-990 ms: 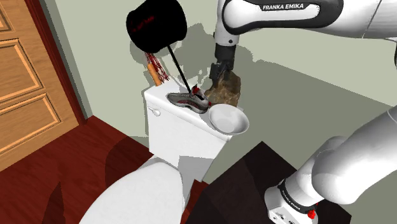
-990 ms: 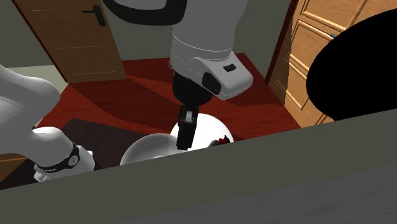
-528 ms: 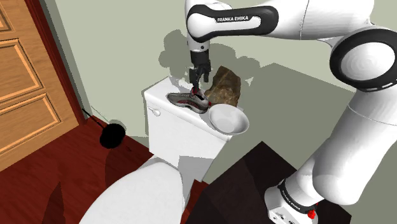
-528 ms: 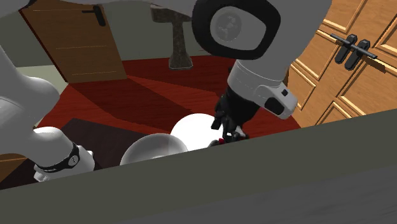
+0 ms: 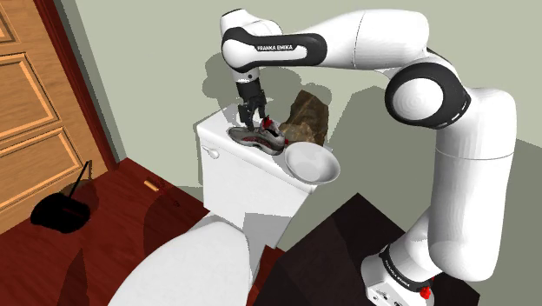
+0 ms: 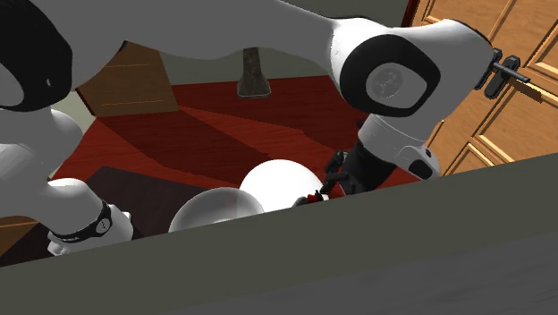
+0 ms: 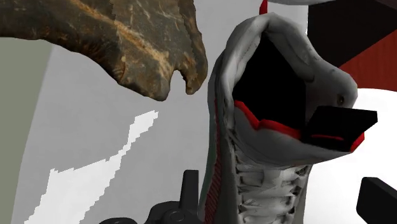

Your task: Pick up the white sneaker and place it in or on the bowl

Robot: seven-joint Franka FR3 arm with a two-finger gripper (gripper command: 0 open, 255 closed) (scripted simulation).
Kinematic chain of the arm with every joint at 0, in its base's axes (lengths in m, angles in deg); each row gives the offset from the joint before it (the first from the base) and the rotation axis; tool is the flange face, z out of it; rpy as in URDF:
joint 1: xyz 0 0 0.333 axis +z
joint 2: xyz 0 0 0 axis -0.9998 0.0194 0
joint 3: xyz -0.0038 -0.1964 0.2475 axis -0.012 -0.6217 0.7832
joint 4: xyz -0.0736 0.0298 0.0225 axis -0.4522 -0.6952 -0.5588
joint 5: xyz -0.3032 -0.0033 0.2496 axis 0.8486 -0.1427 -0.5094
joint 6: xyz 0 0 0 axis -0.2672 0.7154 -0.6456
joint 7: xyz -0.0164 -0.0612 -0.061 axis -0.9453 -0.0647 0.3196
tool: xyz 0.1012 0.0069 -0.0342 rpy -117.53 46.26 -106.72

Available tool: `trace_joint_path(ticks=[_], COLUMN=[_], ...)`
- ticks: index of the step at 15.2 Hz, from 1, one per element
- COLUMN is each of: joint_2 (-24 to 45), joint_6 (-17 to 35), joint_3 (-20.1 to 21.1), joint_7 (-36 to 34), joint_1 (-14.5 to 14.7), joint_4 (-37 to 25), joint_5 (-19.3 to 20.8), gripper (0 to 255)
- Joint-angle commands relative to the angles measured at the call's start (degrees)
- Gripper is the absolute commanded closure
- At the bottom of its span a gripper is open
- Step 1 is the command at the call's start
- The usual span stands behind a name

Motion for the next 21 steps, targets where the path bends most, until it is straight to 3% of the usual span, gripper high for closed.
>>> trace_joint_path(ticks=[1, 5, 13, 14, 21], joint_2=[0.0, -1.07, -1.07, -1.07, -1.08], joint_6=[1.17, 5.12, 5.1, 5.1, 5.11], joint_3=[-0.01, -0.08, -0.08, -0.08, -0.08], joint_7=[0.01, -0.22, -0.21, -0.21, -0.21], joint_1=[-0.07, -0.49, -0.49, -0.49, -0.49], joint_4=[1.24, 6.26, 6.24, 6.24, 6.26], joint_5=[0.11, 0.17, 0.17, 0.17, 0.17], gripper=[0, 0, 0, 255, 255])
